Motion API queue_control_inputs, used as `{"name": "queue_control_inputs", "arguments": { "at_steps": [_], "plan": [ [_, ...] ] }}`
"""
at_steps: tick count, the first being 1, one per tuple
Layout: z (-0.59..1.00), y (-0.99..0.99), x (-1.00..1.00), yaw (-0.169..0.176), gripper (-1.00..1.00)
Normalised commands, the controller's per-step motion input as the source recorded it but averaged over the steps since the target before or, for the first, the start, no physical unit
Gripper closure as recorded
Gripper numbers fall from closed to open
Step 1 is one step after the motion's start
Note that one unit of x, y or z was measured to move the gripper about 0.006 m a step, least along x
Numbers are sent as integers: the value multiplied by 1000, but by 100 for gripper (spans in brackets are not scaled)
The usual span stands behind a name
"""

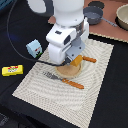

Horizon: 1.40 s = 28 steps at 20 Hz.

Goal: Place the bread, butter, and milk from the table onto the serving area.

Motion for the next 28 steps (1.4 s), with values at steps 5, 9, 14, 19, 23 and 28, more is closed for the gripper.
{"name": "queue_control_inputs", "arguments": {
  "at_steps": [5,9,14,19,23,28],
  "plan": [
    [-59,-35,226,-11,-100],
    [360,-146,484,-58,-100],
    [502,-35,86,-21,-100],
    [487,10,-592,0,-100],
    [499,13,-801,0,-100],
    [511,11,-780,0,-100]
  ]
}}
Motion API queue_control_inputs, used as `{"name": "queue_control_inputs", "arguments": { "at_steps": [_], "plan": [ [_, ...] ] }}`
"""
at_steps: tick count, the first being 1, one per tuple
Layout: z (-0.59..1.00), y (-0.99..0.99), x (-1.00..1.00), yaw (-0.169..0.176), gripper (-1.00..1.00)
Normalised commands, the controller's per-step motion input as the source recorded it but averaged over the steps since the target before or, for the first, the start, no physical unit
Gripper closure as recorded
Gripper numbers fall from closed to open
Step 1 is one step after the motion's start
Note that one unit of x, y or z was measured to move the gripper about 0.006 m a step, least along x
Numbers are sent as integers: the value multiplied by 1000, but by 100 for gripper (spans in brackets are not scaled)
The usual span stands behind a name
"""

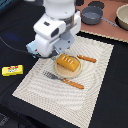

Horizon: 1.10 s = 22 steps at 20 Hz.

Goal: Place the bread, butter, and milk from the table onto the serving area.

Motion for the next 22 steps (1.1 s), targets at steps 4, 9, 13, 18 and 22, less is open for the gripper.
{"name": "queue_control_inputs", "arguments": {
  "at_steps": [4,9,13,18,22],
  "plan": [
    [519,14,-689,0,-100],
    [389,-119,-646,0,-100],
    [231,-524,-617,8,-100],
    [45,-635,-578,3,-100],
    [-11,-614,-521,39,-100]
  ]
}}
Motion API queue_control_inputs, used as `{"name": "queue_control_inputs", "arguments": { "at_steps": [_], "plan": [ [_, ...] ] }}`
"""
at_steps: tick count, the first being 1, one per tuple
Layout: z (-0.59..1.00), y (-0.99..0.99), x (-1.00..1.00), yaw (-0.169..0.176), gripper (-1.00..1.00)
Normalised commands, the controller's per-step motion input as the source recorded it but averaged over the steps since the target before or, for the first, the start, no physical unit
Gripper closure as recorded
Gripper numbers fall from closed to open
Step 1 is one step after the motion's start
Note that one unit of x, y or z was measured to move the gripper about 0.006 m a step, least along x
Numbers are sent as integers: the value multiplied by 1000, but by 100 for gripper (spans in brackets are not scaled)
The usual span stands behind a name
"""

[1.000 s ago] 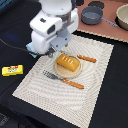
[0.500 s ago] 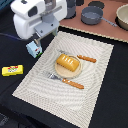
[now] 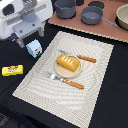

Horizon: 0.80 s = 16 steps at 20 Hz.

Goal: Place the bread, butter, and milk from the table onto the serving area.

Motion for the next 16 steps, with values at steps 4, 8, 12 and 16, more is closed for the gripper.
{"name": "queue_control_inputs", "arguments": {
  "at_steps": [4,8,12,16],
  "plan": [
    [-69,-489,-404,114,-100],
    [-91,-324,-271,189,-100],
    [-246,-321,-266,190,-100],
    [-444,-344,-236,175,-100]
  ]
}}
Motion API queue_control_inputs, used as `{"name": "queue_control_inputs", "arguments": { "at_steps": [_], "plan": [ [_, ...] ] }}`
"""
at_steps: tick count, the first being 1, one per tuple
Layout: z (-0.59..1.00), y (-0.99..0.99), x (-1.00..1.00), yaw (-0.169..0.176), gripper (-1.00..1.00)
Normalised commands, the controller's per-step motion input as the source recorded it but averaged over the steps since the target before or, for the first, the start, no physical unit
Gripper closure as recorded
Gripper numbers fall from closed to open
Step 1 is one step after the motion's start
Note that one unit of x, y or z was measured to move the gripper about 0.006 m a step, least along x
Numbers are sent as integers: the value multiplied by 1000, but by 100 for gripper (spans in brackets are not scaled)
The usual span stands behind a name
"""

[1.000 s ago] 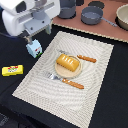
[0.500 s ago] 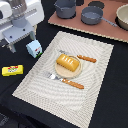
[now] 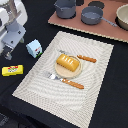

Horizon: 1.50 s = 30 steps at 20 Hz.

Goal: Place the bread, butter, and milk from the table onto the serving area.

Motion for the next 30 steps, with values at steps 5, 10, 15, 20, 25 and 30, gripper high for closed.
{"name": "queue_control_inputs", "arguments": {
  "at_steps": [5,10,15,20,25,30],
  "plan": [
    [-457,-202,-98,141,-100],
    [-404,-103,-1,71,-100],
    [-449,-139,-4,37,-100],
    [-478,-175,-81,30,-100],
    [-443,-151,-166,27,-100],
    [-361,-106,-123,26,100]
  ]
}}
